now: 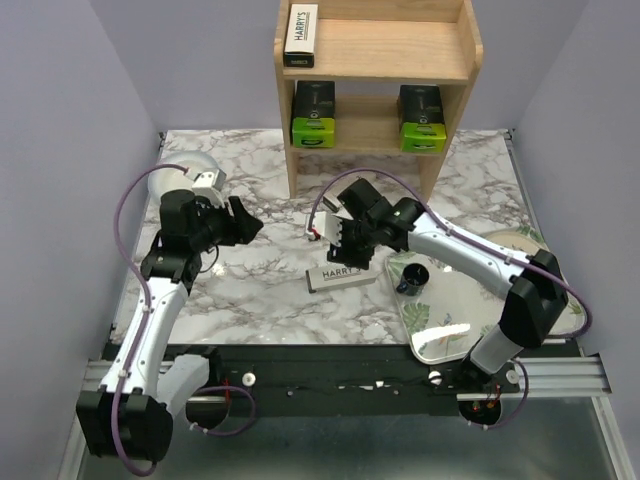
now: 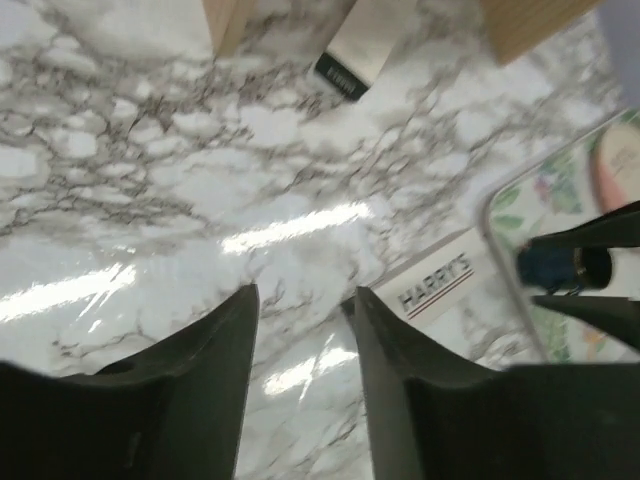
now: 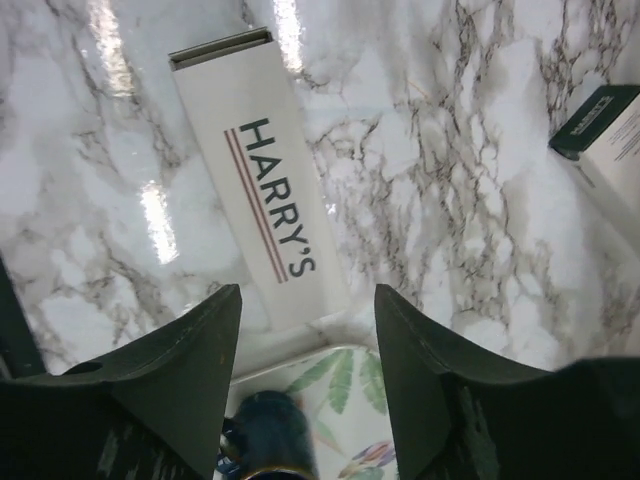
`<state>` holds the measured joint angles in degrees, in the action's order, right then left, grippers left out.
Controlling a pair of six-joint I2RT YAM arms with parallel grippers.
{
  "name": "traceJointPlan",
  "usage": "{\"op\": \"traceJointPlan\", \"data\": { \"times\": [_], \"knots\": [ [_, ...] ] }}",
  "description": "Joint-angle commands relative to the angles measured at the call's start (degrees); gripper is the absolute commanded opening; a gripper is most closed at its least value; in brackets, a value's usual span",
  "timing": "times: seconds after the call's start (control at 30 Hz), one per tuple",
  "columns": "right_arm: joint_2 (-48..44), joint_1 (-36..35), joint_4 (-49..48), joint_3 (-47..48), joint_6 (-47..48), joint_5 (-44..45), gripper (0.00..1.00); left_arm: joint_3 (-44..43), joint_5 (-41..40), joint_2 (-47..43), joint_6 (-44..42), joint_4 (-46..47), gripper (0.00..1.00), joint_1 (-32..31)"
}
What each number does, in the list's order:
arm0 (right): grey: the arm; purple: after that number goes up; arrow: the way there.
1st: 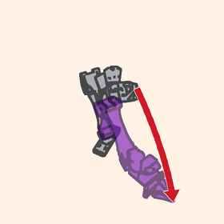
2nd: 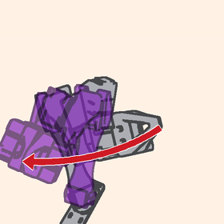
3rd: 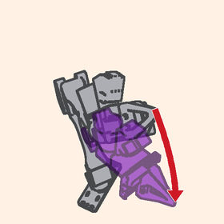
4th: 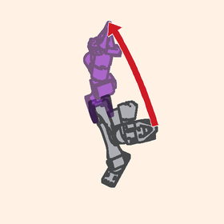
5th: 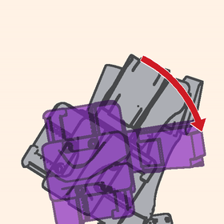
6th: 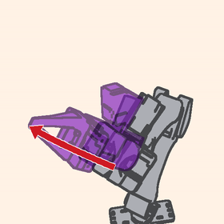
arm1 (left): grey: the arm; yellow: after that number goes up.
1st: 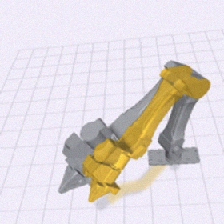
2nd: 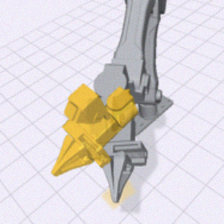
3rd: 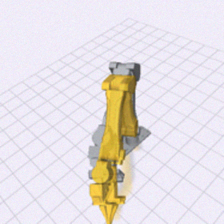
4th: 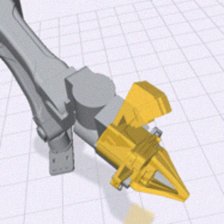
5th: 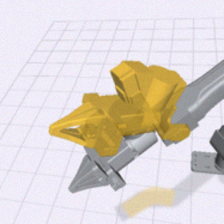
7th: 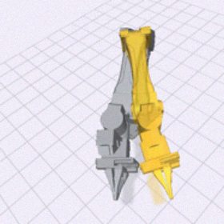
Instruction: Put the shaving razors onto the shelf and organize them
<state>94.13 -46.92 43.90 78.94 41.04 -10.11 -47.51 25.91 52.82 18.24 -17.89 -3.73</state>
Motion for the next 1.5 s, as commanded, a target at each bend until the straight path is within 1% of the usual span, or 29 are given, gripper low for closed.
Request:
{"op": "traceJointPlan", "data": {
  "times": [0.0, 0.03, 0.07, 0.13, 0.27, 0.4, 0.5, 0.57, 0.67, 0.77, 0.9, 0.93, 1.17, 1.3, 1.37, 1.47],
  "knots": [
    [-3.8, 0.2, 2.3, -5.4, -14.4, -5.7, 0.19, 2.3, -2.7, 6.2, 4.9, 0.6, 0.15, -3.6],
    [-4.4, 0.2, 1.7, -6.6, -17.7, -6.0, 0.02, 2.9, -2.7, 7.1, 6.1, 2.0, 0.03, -4.4],
    [-4.7, 0.2, 1.1, -7.8, -19.1, -6.1, 0.01, 3.2, -3.1, 9.0, 6.5, 4.1, 0.00, -5.2],
    [-4.7, 0.1, 1.0, -10.6, -20.7, -6.6, 0.01, 3.9, -2.9, 11.2, 7.4, 5.8, 0.00, -6.9],
    [-3.0, 0.2, 1.3, -13.1, -20.0, -5.5, 0.01, 3.7, -2.1, 19.6, 11.7, 9.4, 0.00, -8.1],
    [-0.4, 0.2, 0.1, -13.4, -20.1, -3.8, 0.01, 0.9, -3.3, 27.1, 11.6, 10.5, 0.00, -11.6],
    [1.5, 0.2, -2.3, -13.7, -21.3, -0.5, 0.01, -0.8, -3.0, 32.4, 14.2, 12.3, 0.00, -14.1],
    [2.5, 0.2, -3.5, -13.3, -20.9, 1.9, 0.00, -2.5, -2.6, 36.2, 14.3, 13.1, 0.00, -16.3],
    [7.5, 0.2, -0.8, -10.0, -20.3, 4.4, 0.01, -5.0, -2.5, 41.3, 14.9, 13.9, 0.00, -18.6],
    [10.1, 0.3, -0.8, -8.2, -20.3, 5.4, 0.01, -6.5, -3.0, 44.5, 15.4, 14.5, 0.00, -19.6],
    [11.6, 0.5, -2.2, -6.3, -20.3, 6.6, 0.00, -5.3, -1.8, 45.3, 16.5, 14.6, 0.00, -22.2],
    [12.1, 0.6, -2.2, -5.6, -20.2, 6.7, 0.01, -3.8, -1.7, 45.0, 17.0, 14.8, 0.00, -22.5],
    [16.5, 1.5, -3.6, 2.0, -20.5, 6.2, 0.00, 2.9, -1.2, 39.6, 19.6, 17.6, 0.00, -25.4],
    [21.4, 1.6, -2.3, 9.8, -23.0, 2.4, 0.01, 4.6, -0.3, 37.6, 20.2, 20.7, 0.00, -26.6],
    [21.9, 1.5, -2.3, 11.3, -24.4, 1.4, 0.00, 5.6, 0.0, 35.8, 20.3, 21.8, 0.00, -26.8],
    [20.6, 1.3, -1.9, 11.7, -24.3, 3.0, 0.01, 5.8, -1.7, 32.2, 19.3, 19.6, 0.00, -26.7]
  ]
}}
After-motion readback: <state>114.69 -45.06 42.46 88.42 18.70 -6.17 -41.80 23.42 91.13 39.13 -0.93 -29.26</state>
